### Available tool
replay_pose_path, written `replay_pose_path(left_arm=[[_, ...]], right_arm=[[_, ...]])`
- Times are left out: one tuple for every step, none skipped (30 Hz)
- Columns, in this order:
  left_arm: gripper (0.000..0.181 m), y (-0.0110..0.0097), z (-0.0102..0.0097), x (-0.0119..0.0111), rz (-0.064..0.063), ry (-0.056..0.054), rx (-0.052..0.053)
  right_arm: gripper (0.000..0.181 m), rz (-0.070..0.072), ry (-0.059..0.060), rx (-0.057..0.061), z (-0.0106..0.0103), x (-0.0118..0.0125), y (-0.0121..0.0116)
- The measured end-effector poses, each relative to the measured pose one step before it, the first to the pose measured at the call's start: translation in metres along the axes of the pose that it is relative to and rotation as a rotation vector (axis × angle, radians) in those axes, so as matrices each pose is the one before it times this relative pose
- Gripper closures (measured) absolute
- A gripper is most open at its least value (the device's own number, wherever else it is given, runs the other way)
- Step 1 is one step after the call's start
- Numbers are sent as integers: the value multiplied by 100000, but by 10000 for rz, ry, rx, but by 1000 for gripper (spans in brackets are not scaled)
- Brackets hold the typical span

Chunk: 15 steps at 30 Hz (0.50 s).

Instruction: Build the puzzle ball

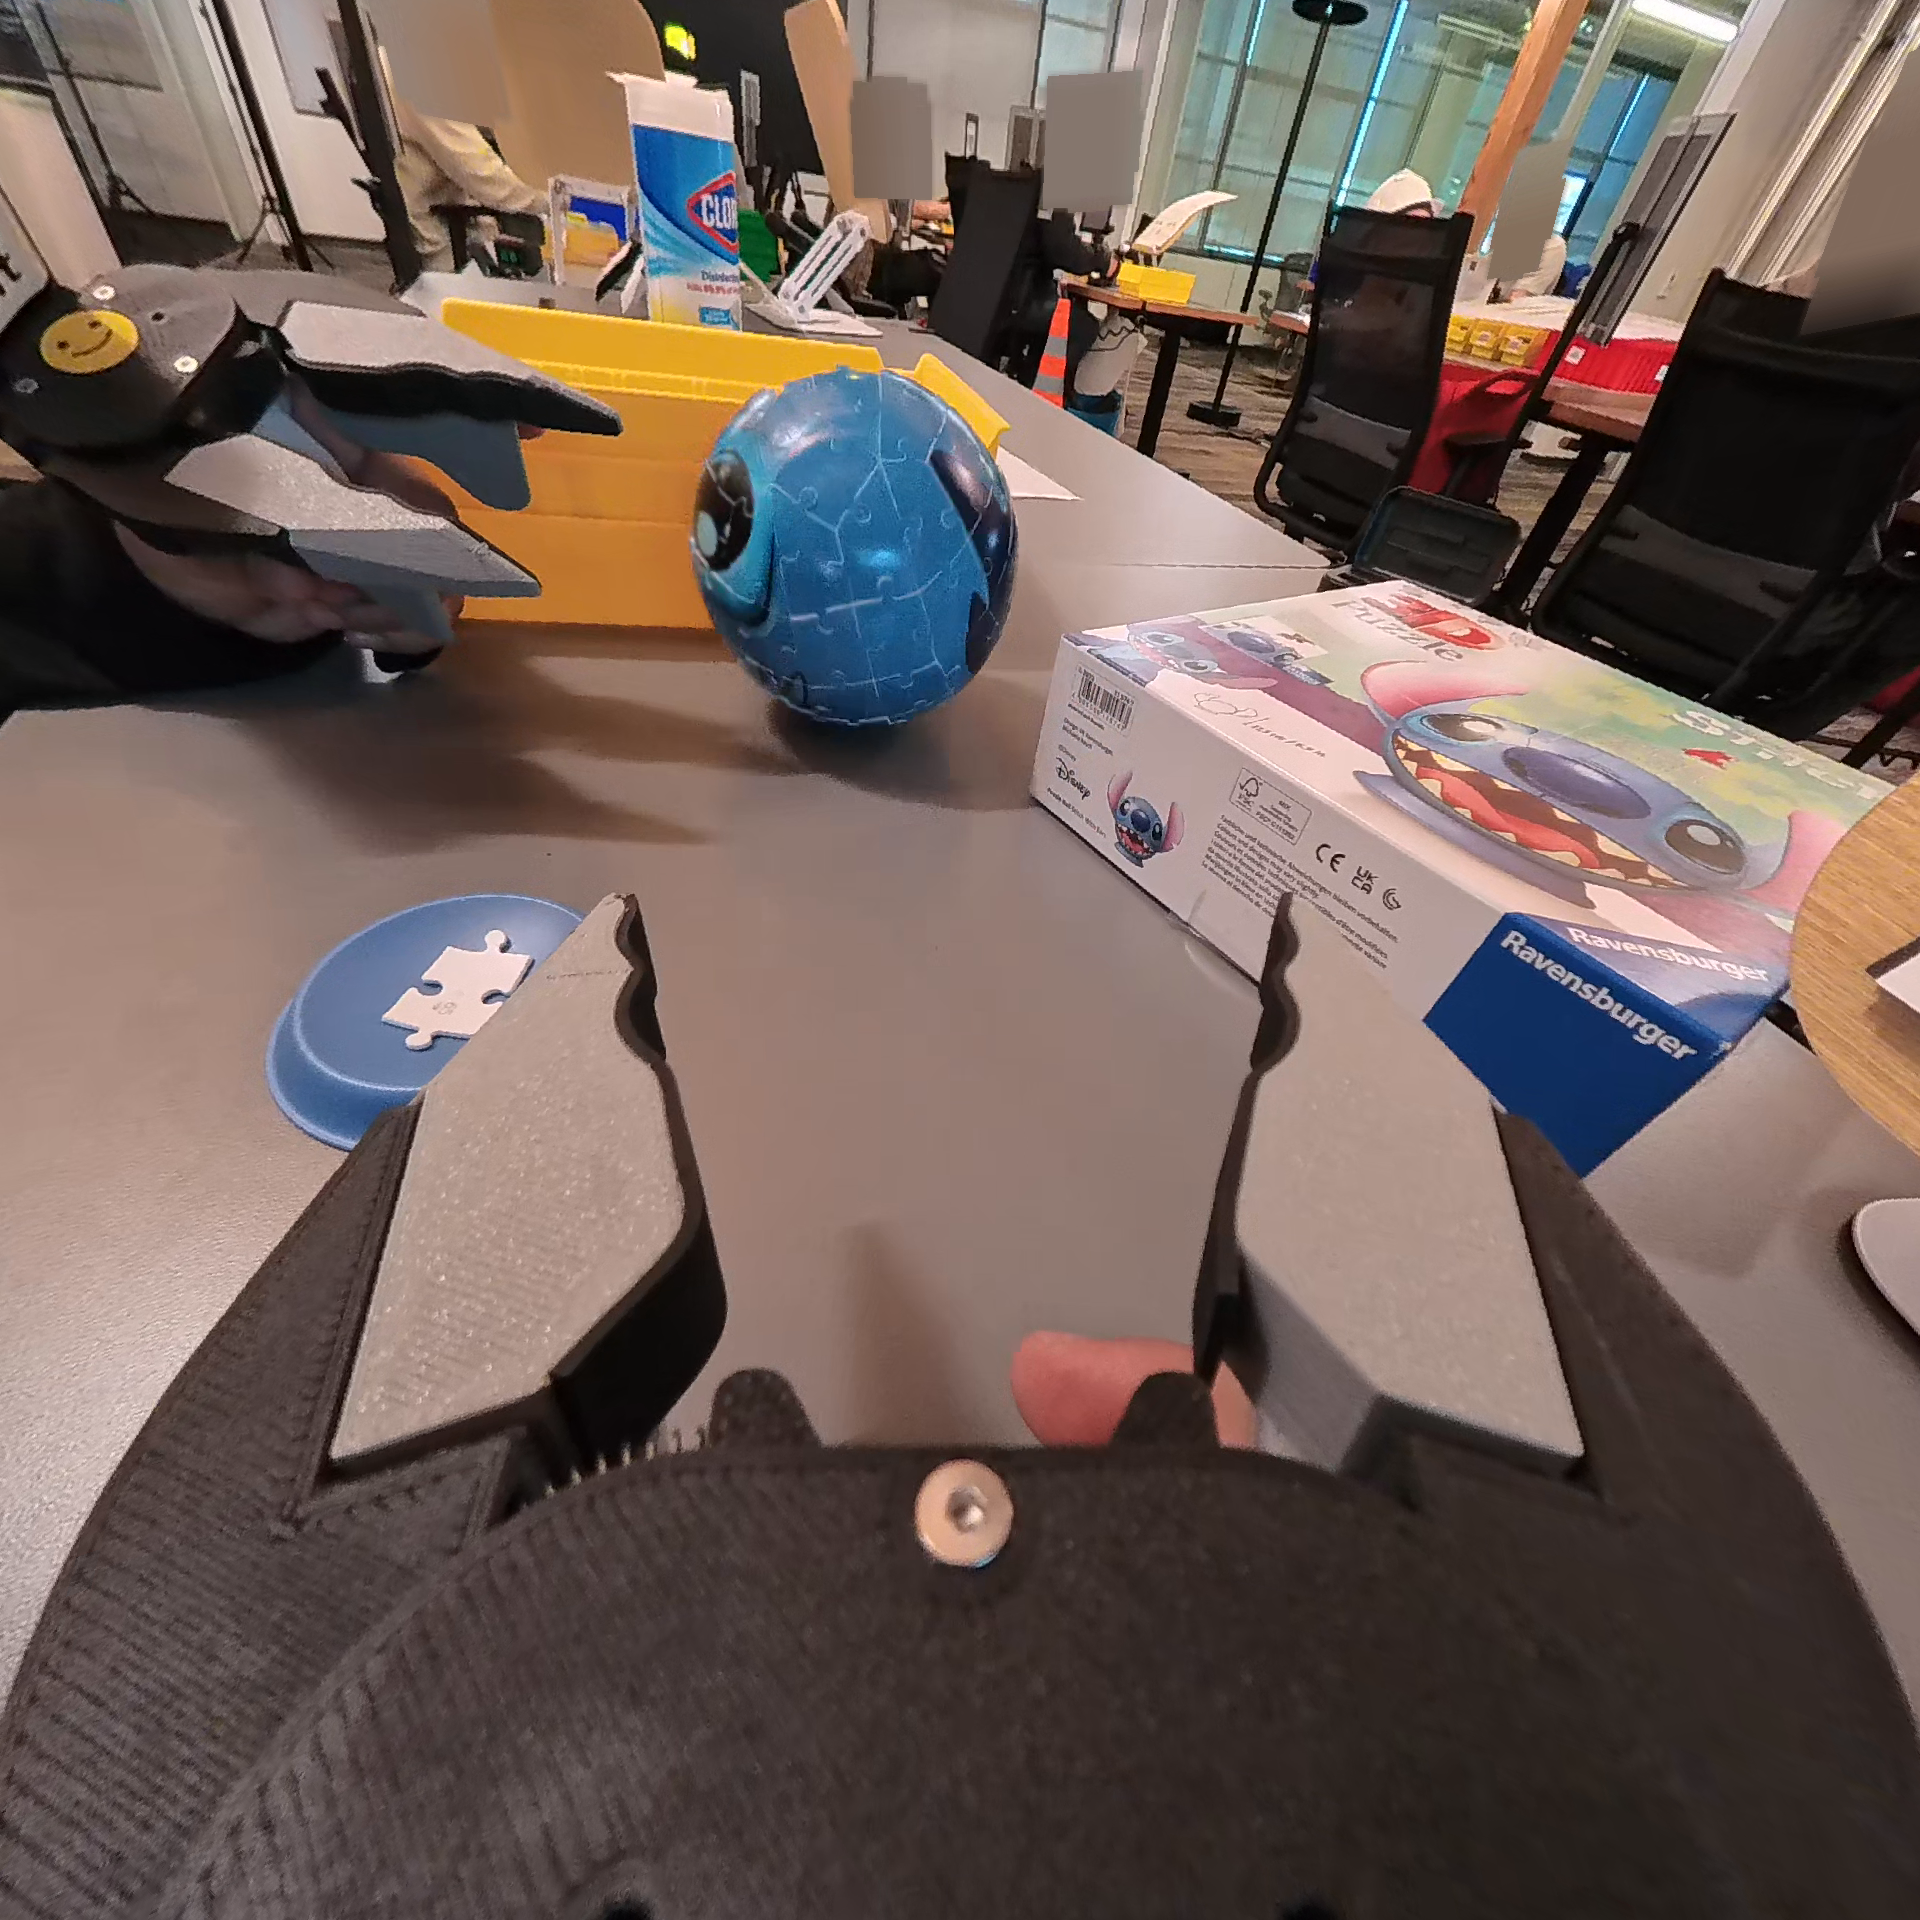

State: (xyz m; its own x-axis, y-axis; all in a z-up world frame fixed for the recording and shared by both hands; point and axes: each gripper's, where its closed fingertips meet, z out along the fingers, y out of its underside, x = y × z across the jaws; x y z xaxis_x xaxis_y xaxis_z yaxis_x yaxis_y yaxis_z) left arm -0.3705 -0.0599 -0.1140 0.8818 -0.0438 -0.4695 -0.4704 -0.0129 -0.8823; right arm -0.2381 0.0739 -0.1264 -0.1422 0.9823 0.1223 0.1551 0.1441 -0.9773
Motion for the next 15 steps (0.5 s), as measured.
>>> replay_pose_path(left_arm=[[121, 23, -7, -68, -55, -3, -18], [121, 22, -14, -56, -52, -2, -15], [121, -3, -26, -21, -38, 10, 10], [121, -6, -11, -4, -20, 13, 2], [121, 15, -6, -10, 1, 0, -8], [121, 13, 6, 9, 9, 1, -6], [121, 3, 6, 10, 7, 4, -6], [121, 6, -3, -6, 3, -3, -4], [121, 6, -3, -8, 1, -5, -4], [121, 6, -13, -4, 6, -1, -4], [121, 14, 6, -2, 7, -7, -7], [121, 29, 8, 17, 14, 10, -18], [121, 40, 12, 25, 17, 18, -26], [121, 5, 6, 30, 13, 22, -7], [121, 12, 8, 35, 23, 12, -6]], right_arm=[[67, 9, -4, 9, -8, 8, -18], [68, 12, -2, 13, -13, 6, -12], [68, 6, -5, 13, -15, 7, -22], [70, -14, -8, 12, -8, -34, -17], [71, -37, -9, -2, -4, -47, -4], [73, -63, -42, -23, -10, -144, 15], [77, -92, -136, -55, -4, -337, 32], [86, -106, -302, -90, 12, -667, 37], [97, -79, -496, -101, 72, -1068, -43], [107, -9, -663, -111, 169, -1442, -156], [112, 58, -743, -152, 332, -1671, -199], [112, 60, -662, -227, 504, -1618, -157], [112, -13, -500, -273, 643, -1439, -110], [113, -97, -288, -298, 753, -1141, -51], [118, -125, 11, -392, 817, -673, 112]])
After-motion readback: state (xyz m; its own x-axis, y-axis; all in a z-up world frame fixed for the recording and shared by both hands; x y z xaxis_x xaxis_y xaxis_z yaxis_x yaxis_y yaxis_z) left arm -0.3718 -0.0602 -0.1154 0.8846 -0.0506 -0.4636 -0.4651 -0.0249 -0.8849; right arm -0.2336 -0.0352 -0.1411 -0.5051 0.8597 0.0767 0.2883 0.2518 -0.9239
